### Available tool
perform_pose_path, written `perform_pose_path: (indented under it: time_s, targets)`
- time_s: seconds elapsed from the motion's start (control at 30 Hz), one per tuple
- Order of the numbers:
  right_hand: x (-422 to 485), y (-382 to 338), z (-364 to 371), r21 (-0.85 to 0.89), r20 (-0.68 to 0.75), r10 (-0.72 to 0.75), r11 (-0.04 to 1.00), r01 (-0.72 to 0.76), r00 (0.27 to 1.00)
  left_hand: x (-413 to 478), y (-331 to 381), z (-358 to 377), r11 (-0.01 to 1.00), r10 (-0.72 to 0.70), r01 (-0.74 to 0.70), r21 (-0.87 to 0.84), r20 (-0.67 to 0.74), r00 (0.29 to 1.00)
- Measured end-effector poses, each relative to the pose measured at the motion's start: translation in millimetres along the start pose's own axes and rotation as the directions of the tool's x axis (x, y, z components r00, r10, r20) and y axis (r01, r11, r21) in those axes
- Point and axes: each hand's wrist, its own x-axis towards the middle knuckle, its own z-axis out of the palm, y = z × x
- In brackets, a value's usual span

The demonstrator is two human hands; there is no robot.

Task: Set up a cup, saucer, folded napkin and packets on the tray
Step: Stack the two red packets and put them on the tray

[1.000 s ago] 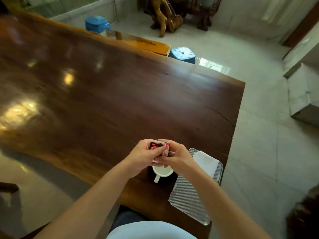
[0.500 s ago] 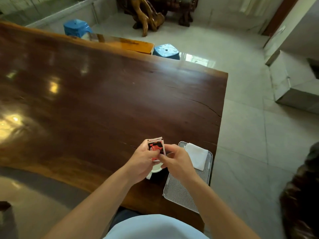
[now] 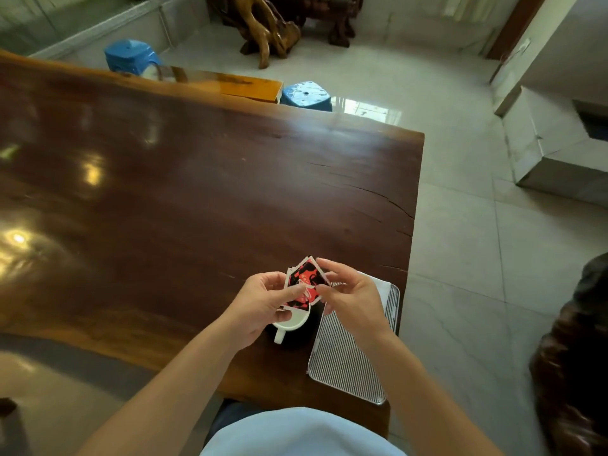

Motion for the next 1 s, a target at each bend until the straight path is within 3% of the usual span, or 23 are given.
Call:
perform_pose_path:
  time_s: [0.1,0.2,0.33,0.4,0.5,0.57,0.63,0.8,1.0]
  targets:
    - [7.6,-13.7,-9.4,-0.251,0.111,-0.074,0.963,0.1,0.991,-0.7,4.7,-5.0,0.998,-0.044,0.048,-0.029,0.127,0.991]
    - [14.8,-28.6,-14.4,-0.495,0.229,-0.116,0.841,0.218,0.967,-3.4,8.1,-3.6,0.996,-0.079,0.086,-0.018,0.245,0.966]
    - [17.6,-34.7,-9.2,-0.601,0.37,-0.149,0.715,0.358,0.917,-6.8,7.3,9.1,0.992,-0.12,0.127,-0.006,0.285,0.951]
    - [16.3,-32.4,-7.0,-0.594,0.313,-0.198,0.722,0.354,0.929,-7.4,3.9,13.0,0.989,-0.122,0.138,-0.044,0.261,0.958]
    - [12.8,-23.6,-8.7,-0.562,0.092,-0.253,0.785,0.26,0.963,-7.9,-3.2,15.0,0.984,-0.095,0.123,-0.133,0.197,0.976]
    - [6.9,-17.9,-8.5,-0.435,-0.014,-0.109,0.896,0.092,0.994,-7.7,-6.0,17.1,0.978,-0.059,0.085,-0.192,0.137,0.989]
    - [-0.1,-9.4,-6.2,-0.262,-0.008,0.048,0.964,-0.048,0.999,-8.3,-7.0,21.7,0.975,-0.025,0.04,-0.221,0.069,0.997]
    - [-15.2,5.5,-5.6,0.126,-0.024,0.199,0.973,-0.194,0.98,-9.2,-11.4,31.2,0.979,-0.015,0.015,-0.205,0.001,1.0]
    - [-22.3,16.7,-15.4,-0.066,-0.147,0.115,0.99,-0.126,0.982,-5.4,-13.7,32.5,0.976,-0.08,0.117,-0.184,0.196,0.977]
